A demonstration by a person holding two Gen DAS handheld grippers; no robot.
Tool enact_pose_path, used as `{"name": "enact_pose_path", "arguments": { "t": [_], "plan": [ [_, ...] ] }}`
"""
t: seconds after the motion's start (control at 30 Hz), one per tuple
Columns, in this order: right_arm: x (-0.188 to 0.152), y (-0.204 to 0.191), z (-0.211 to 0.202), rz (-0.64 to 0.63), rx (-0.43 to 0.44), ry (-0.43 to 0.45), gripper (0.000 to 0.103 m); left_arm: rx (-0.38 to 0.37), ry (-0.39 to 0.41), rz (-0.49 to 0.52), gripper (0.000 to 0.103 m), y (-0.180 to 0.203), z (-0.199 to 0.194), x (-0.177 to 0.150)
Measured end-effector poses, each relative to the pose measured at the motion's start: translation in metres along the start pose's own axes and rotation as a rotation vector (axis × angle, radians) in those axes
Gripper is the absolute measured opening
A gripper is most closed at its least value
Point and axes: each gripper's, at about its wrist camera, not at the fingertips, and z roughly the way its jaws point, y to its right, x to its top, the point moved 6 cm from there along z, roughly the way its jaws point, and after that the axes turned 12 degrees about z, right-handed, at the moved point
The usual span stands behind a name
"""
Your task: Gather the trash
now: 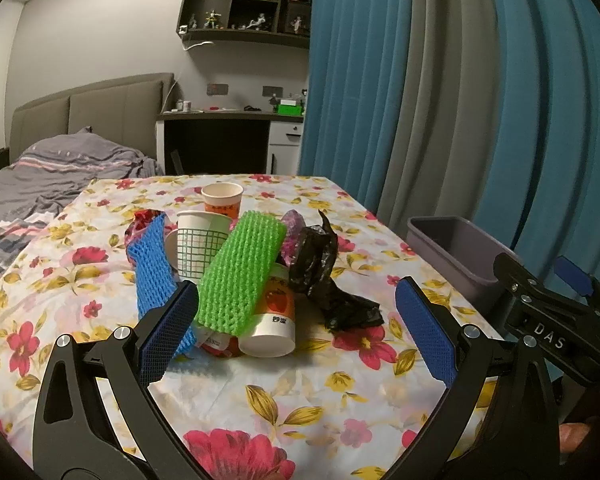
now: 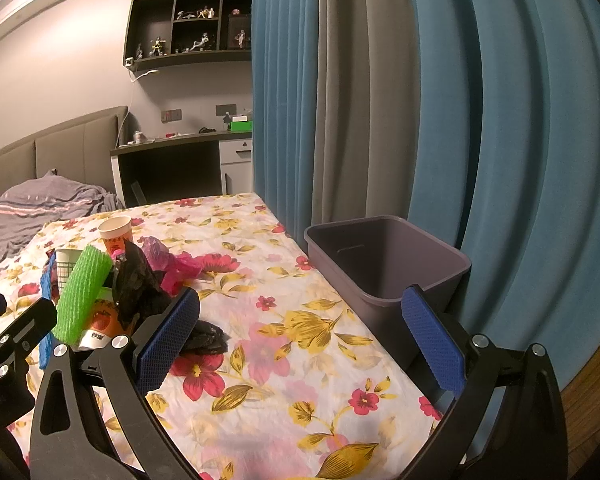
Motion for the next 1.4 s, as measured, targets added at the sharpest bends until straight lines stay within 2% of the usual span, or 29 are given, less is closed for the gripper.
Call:
{"name": "enact_pose_path", "arguments": {
  "t": [0.63, 0.93, 1.17, 1.3, 1.4],
  "plan": [
    [0.001, 0.001, 0.0, 0.002, -0.002, 0.004, 0.098, -0.014, -0.004, -0.002, 0.097, 0.002, 0.002, -0.001],
    [0.001, 0.001, 0.001, -0.001, 0.002, 0.001, 0.098, 0.006, -0.007, 0.022, 0.097, 0.001, 0.006, -0.003],
    [0.003, -0.001, 0.003, -0.005, 0.01, -0.002, 0.098, -0.027, 0.003, 0.048, 0.097, 0.007, 0.006, -0.003],
    [0.002, -0.006, 0.009, -0.01, 0.026, -0.01, 0.098, -0.06, -0.004, 0.022, 0.097, 0.006, 0.011, -0.006],
    [-0.003, -0.009, 0.015, -0.011, 0.044, -0.02, 0.098, -0.044, -0.008, 0.011, 0.097, -0.001, 0.014, -0.008]
  ]
}}
